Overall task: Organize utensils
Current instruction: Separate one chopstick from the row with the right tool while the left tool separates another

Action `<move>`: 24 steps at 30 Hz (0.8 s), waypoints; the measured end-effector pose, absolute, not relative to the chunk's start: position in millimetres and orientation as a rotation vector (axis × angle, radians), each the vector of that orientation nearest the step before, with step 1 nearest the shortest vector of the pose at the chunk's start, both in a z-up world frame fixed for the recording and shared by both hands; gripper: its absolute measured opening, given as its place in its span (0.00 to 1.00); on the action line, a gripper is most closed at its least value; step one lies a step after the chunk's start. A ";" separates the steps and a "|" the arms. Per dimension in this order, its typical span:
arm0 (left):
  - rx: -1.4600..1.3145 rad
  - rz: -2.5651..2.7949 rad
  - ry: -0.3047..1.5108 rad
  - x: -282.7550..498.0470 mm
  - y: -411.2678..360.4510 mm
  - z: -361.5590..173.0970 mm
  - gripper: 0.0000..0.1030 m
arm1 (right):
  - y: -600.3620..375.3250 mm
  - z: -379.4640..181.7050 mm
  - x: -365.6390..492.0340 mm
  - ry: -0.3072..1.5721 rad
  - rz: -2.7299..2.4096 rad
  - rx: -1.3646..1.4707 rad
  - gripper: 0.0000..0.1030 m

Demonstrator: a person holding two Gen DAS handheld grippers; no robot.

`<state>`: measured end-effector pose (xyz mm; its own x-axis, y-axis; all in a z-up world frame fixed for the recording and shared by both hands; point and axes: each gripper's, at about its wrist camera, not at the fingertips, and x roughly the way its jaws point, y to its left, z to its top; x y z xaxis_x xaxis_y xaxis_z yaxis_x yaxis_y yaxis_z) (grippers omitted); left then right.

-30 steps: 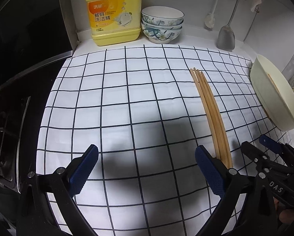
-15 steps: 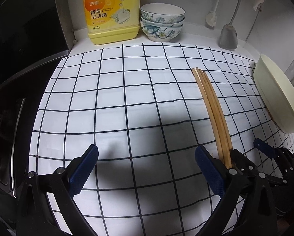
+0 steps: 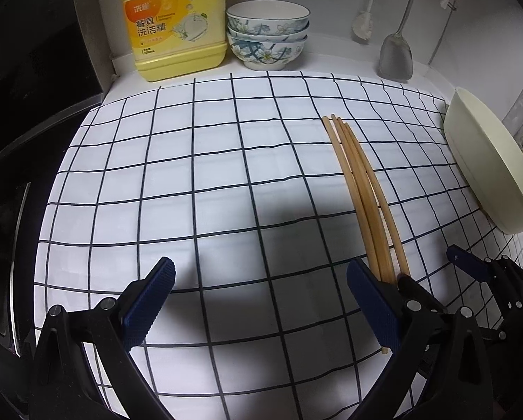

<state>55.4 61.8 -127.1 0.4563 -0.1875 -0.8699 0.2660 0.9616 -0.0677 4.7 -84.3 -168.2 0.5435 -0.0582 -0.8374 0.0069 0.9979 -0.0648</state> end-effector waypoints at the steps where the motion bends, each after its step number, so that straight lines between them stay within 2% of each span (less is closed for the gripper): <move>1: 0.083 -0.282 1.061 55.2 60.3 -127.4 0.94 | -86.2 -168.3 4.6 0.993 -0.044 -0.053 0.65; 14: 0.128 -0.330 1.088 50.8 26.2 -142.2 0.94 | -143.0 -167.9 10.1 0.975 -0.079 0.026 0.65; 24: 0.155 -0.308 1.105 47.7 16.7 -152.0 0.94 | -152.2 -165.2 9.0 0.960 -0.060 0.044 0.65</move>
<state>47.7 16.7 -152.0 0.4123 -0.1677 -0.8955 0.3202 0.9469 -0.0299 9.0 -152.2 -165.2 0.5722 -0.0317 -0.8195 0.0708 0.9974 0.0108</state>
